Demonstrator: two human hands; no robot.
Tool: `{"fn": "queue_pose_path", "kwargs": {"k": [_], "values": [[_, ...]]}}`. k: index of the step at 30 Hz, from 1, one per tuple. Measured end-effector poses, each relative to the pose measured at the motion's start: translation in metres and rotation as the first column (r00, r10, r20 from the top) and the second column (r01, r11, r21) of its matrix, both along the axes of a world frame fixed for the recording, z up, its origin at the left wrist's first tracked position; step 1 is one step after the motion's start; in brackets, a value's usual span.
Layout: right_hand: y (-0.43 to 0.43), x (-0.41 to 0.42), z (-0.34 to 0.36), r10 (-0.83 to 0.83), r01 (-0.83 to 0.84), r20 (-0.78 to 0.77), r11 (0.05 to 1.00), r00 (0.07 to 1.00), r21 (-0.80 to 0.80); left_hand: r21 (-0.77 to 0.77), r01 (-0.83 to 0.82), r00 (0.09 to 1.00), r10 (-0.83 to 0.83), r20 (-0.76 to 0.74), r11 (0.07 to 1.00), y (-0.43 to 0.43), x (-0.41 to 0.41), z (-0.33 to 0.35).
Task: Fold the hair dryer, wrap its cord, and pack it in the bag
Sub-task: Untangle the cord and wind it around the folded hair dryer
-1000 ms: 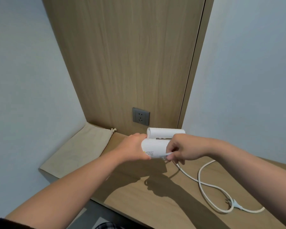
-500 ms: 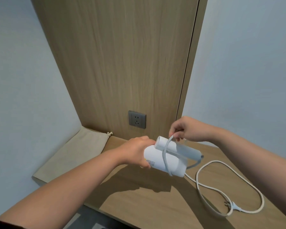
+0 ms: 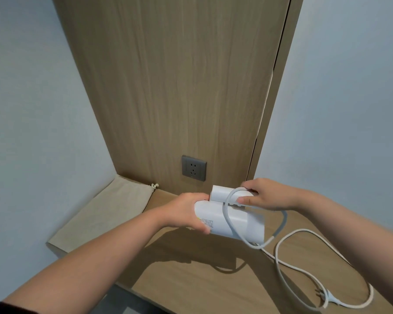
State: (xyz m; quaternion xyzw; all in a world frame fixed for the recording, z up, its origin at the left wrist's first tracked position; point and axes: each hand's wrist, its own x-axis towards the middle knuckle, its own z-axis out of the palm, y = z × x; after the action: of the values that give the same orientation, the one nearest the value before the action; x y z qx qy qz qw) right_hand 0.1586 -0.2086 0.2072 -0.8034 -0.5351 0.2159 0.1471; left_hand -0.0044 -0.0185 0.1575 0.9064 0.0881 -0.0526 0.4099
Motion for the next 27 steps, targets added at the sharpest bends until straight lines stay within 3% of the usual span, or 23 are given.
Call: {"fn": "queue_pose_path", "kwargs": {"k": [5, 9, 13, 19, 23, 27], "values": [[0.000, -0.001, -0.003, -0.048, 0.050, -0.026, 0.993, 0.999, 0.104, -0.032, 0.062, 0.996, -0.064, -0.058, 0.998, 0.002, 0.007, 0.010], [0.005, -0.005, -0.004, -0.048, 0.052, -0.027, 0.988, 0.998, 0.145, -0.116, -0.064, 0.998, 0.064, -0.002, 0.991, -0.007, 0.013, 0.019], [0.011, -0.008, -0.003, -0.041, 0.042, -0.008, 0.990, 0.999, 0.132, -0.012, -0.159, 0.986, 0.159, 0.041, 0.987, -0.018, 0.017, 0.017], [0.012, -0.007, -0.003, -0.032, 0.036, -0.040, 0.993, 0.999, 0.112, 0.020, -0.252, 0.961, 0.248, 0.125, 0.967, -0.023, 0.018, 0.013], [0.013, -0.002, 0.002, -0.051, 0.066, -0.172, 0.995, 0.984, 0.081, 0.007, -0.257, 0.957, 0.254, 0.137, 0.966, -0.021, 0.020, 0.012], [0.014, 0.012, 0.012, -0.100, 0.082, -0.375, 0.995, 0.922, -0.064, -0.061, -0.218, 0.970, 0.223, 0.096, 0.974, -0.015, 0.021, 0.011]]}}
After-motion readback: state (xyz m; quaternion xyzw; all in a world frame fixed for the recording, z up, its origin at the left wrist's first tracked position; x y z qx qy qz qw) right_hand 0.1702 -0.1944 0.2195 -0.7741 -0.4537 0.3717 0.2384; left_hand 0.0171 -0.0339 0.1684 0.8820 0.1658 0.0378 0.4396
